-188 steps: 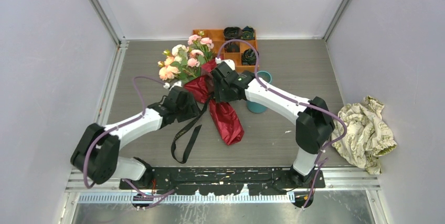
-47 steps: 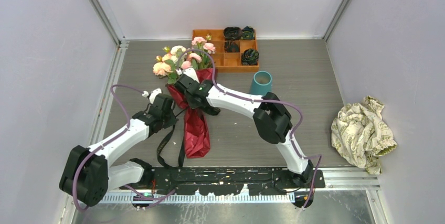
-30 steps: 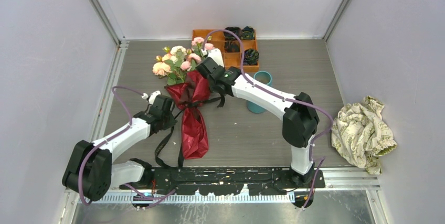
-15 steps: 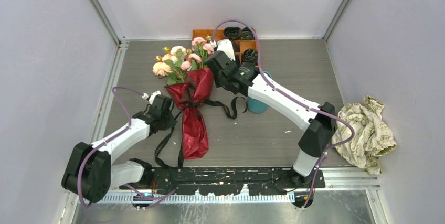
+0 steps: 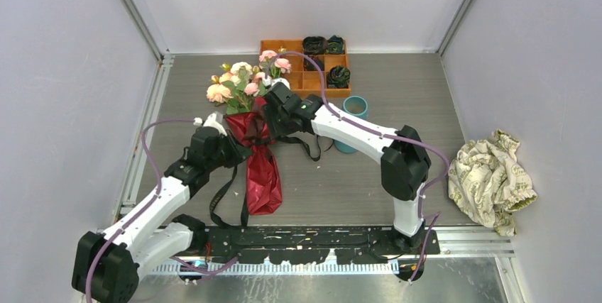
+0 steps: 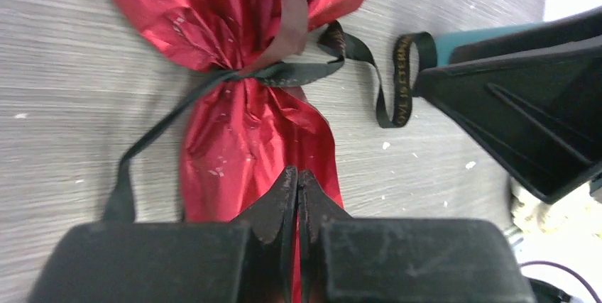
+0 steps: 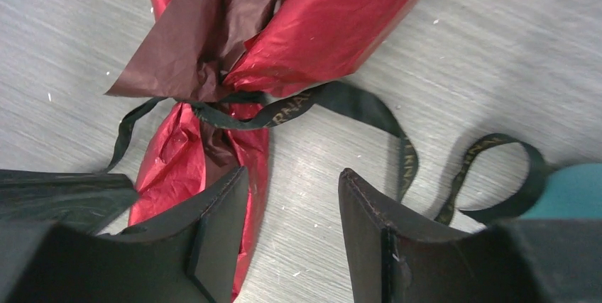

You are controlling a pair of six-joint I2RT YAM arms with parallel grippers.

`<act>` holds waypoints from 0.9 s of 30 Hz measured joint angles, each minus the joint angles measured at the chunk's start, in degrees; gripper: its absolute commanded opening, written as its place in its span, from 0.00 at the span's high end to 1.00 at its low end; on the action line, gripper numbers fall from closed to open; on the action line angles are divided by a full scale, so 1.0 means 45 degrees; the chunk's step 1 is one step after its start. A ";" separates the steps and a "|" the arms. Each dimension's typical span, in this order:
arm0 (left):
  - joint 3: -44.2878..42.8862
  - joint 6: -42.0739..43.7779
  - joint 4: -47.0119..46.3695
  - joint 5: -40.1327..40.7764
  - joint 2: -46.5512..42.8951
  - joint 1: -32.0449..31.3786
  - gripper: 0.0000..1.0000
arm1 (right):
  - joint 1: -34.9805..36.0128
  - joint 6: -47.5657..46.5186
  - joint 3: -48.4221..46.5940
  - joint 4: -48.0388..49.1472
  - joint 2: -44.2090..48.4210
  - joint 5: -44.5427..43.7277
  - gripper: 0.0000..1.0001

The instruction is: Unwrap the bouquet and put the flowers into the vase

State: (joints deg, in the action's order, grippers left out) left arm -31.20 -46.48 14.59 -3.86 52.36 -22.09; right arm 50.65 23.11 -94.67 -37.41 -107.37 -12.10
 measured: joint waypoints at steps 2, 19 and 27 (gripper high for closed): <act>0.0646 -0.0267 -0.1331 -0.0763 0.0223 0.0000 1.00 | 0.0005 0.0097 0.0073 0.0092 -0.0291 0.0461 0.45; 0.1302 -0.1715 -0.6033 -0.2817 0.6577 -0.0340 1.00 | -0.0151 0.0287 -0.1797 0.0510 -0.2438 0.1851 0.46; 0.1307 -0.2006 -0.6747 -0.2963 0.6980 -0.0345 1.00 | -0.0340 0.0627 -0.2084 0.0442 -0.4279 0.1846 0.47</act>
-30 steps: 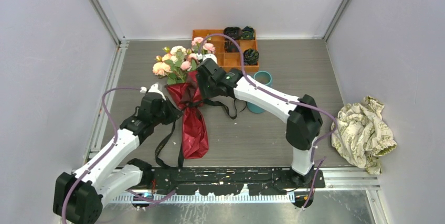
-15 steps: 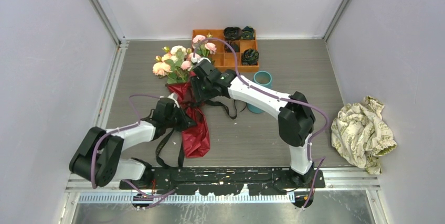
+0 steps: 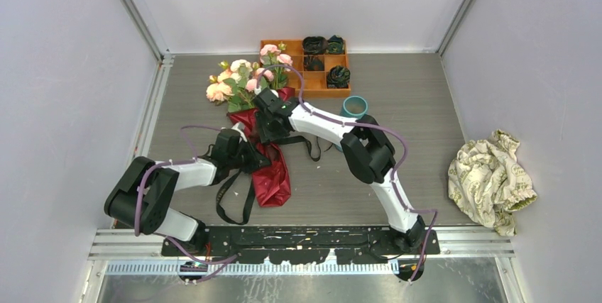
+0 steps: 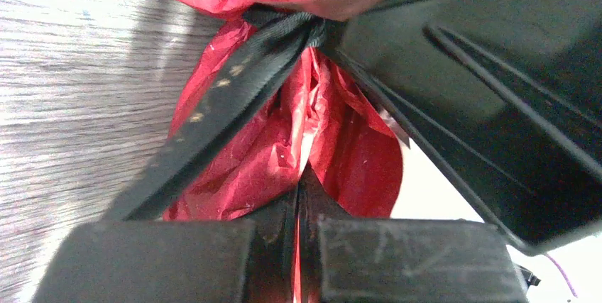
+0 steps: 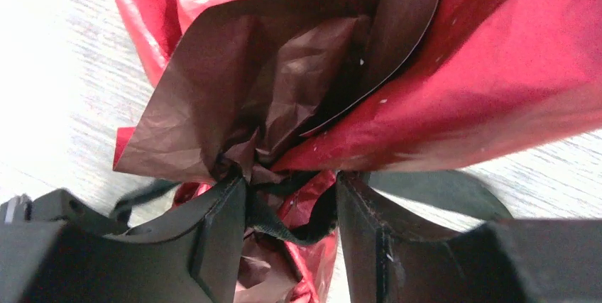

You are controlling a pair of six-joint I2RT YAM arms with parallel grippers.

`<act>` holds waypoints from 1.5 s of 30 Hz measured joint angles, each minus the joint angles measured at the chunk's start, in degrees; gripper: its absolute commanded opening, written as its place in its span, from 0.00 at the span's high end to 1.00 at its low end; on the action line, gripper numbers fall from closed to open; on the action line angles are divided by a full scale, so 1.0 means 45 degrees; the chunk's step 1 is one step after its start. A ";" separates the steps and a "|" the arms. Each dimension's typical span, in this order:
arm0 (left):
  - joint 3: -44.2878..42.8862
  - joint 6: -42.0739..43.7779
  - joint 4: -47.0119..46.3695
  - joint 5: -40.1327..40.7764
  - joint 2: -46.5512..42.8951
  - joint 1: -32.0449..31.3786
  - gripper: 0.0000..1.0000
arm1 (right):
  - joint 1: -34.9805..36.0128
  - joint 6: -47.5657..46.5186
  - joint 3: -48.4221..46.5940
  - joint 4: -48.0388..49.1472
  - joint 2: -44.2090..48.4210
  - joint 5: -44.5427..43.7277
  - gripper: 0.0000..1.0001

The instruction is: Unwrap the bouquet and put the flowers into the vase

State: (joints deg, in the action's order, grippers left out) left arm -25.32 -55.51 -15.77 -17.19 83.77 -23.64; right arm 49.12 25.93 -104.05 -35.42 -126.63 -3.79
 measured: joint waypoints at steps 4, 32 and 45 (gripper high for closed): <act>0.0000 0.0024 0.0073 0.0146 -0.0083 -0.0049 1.00 | -0.0092 0.0121 -0.0189 -0.0024 -0.0350 0.0010 0.48; -0.0189 0.0199 0.1613 0.1355 -0.0690 -0.0053 1.00 | -0.0612 -0.0418 0.3099 -0.2093 0.2424 -0.4342 0.46; -0.0155 0.0515 0.2676 0.2040 -0.1467 0.0029 1.00 | -0.0379 -0.0277 0.1710 -0.1258 0.2992 -0.1972 0.44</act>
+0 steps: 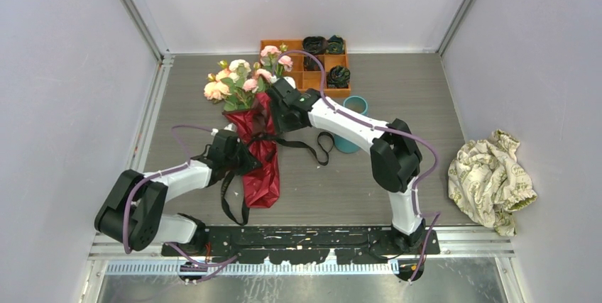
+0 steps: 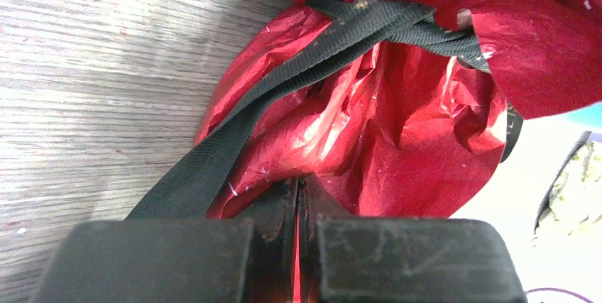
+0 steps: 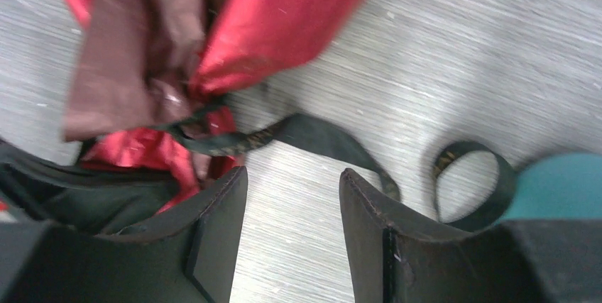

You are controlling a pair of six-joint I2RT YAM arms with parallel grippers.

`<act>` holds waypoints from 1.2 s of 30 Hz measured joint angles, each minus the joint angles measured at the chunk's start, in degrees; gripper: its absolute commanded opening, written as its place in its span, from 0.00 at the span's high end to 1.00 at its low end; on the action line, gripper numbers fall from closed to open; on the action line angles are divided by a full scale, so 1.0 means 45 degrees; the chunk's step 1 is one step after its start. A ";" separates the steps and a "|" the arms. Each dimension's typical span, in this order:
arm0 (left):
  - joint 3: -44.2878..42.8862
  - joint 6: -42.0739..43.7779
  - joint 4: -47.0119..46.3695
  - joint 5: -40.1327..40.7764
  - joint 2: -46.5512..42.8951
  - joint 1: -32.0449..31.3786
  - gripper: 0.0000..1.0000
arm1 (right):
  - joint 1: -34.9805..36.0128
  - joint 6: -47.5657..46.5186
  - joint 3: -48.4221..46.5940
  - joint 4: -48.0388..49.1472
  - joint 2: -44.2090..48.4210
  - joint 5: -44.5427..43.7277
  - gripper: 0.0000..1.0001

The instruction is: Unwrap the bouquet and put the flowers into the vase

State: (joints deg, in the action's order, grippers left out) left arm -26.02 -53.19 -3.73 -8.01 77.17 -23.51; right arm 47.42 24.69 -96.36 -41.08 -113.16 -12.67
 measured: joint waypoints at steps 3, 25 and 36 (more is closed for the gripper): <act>0.0005 0.0053 0.0146 0.0102 -0.0107 0.0005 1.00 | 0.0058 0.0175 -0.0879 0.0141 -0.0554 0.0529 0.44; -0.0418 0.0301 0.0724 0.0185 0.0121 0.0000 1.00 | 0.0525 0.0913 -0.1326 0.0559 -0.3109 0.1889 0.47; -0.1243 0.0359 0.0743 -0.0034 0.1180 0.0000 1.00 | 0.0534 0.0384 0.0500 0.0097 -0.0636 0.1598 0.47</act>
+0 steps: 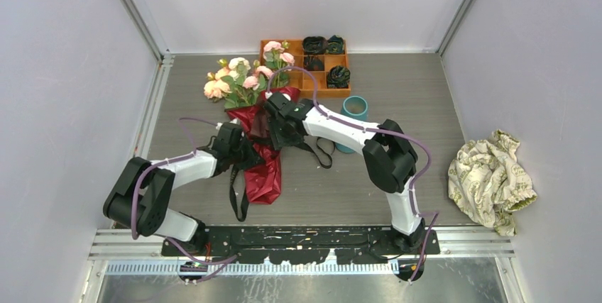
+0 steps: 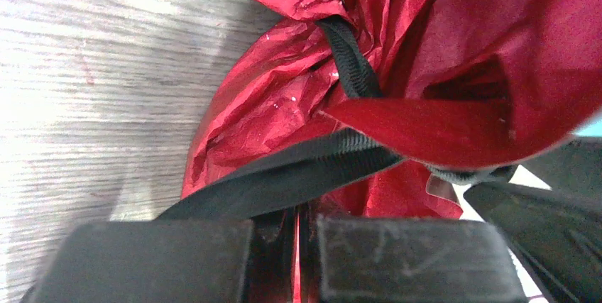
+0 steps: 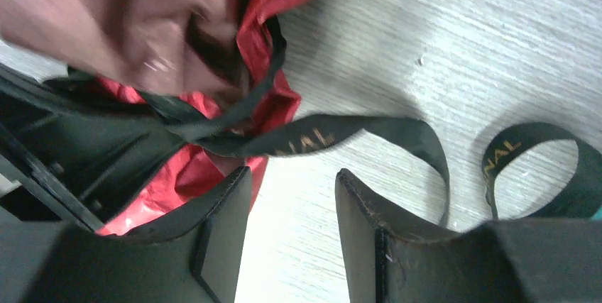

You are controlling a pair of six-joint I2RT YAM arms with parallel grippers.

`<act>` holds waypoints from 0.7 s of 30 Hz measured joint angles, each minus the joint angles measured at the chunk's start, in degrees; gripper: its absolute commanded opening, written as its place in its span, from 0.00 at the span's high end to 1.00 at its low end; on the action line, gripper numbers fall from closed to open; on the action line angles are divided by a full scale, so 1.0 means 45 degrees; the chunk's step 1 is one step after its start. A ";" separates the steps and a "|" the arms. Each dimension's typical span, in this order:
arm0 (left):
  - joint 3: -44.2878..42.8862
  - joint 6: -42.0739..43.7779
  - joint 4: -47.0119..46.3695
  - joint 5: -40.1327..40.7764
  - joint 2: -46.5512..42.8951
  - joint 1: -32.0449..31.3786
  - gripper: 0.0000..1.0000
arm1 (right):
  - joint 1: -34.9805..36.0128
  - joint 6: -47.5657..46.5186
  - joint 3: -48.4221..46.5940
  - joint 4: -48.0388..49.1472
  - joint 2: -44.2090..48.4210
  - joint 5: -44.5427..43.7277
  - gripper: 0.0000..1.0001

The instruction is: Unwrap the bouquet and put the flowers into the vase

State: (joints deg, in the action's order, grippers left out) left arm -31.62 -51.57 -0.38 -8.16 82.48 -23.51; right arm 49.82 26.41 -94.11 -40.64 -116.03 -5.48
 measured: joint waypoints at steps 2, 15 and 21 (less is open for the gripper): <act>-0.0092 0.0000 -0.0083 -0.0015 0.0141 0.0000 1.00 | 0.0010 -0.0141 0.0253 -0.0141 0.0223 0.0005 0.47; -0.0204 0.0690 0.1982 0.1001 -0.1375 0.0029 0.99 | 0.0073 -0.0398 0.2958 -0.0296 0.1511 -0.0262 0.46; -0.0602 0.1180 0.4668 0.2531 -0.4299 0.0087 0.96 | 0.0068 -0.0262 0.1632 -0.0253 0.1710 -0.0573 0.46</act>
State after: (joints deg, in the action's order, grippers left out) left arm -34.33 -46.26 20.62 3.22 63.13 -23.11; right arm 50.13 25.23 -86.76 -41.78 -108.33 -8.05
